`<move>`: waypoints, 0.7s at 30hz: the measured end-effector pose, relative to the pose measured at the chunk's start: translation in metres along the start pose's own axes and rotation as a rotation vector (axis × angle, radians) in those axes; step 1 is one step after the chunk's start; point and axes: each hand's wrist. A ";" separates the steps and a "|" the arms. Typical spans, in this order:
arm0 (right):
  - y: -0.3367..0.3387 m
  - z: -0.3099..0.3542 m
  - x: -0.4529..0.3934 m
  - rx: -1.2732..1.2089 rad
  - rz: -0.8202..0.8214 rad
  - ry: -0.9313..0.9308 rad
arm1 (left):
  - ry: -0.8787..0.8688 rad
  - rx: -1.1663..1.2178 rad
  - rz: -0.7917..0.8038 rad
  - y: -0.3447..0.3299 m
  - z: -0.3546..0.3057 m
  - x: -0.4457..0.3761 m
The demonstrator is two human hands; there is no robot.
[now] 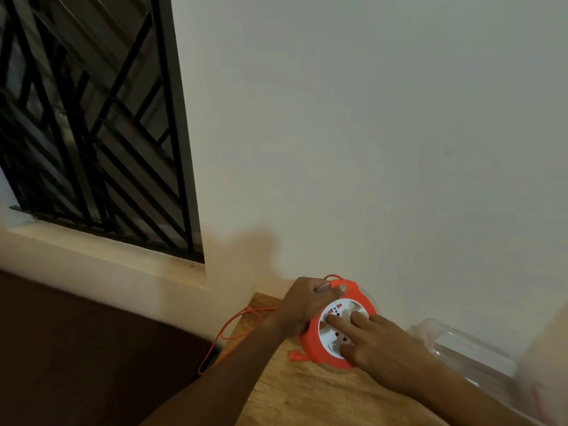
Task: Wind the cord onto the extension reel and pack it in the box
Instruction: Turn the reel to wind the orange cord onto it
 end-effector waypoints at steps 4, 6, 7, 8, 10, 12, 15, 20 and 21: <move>0.005 -0.007 0.001 -0.005 0.036 0.159 | -0.026 -0.047 0.052 0.000 -0.006 -0.005; 0.009 -0.009 -0.002 -0.002 0.046 0.205 | -0.027 -0.050 0.132 0.002 -0.011 -0.006; 0.010 -0.010 -0.003 0.000 0.051 0.211 | -0.041 -0.062 0.167 0.002 -0.013 -0.008; 0.010 -0.010 -0.005 0.009 0.057 0.216 | -0.060 -0.088 0.189 0.003 -0.015 -0.009; 0.010 -0.011 -0.007 0.053 0.066 0.228 | -0.081 -0.119 0.215 0.003 -0.018 -0.012; 0.012 -0.012 -0.009 0.093 0.073 0.213 | -0.061 -0.094 0.222 0.005 -0.022 -0.014; 0.013 -0.014 -0.008 0.113 0.107 0.188 | -0.037 -0.060 0.206 0.010 -0.024 -0.016; 0.010 -0.007 -0.008 0.155 0.229 0.163 | -0.007 -0.024 0.226 0.005 -0.032 -0.013; 0.009 -0.005 -0.009 0.167 0.227 0.165 | -0.019 -0.038 0.231 0.004 -0.035 -0.012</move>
Point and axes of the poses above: each hand's wrist, its own x-axis away from the middle knuckle, its own y-axis out of the back of the hand, z = x × y, and after that the axes turned 14 degrees about -z, right-handed
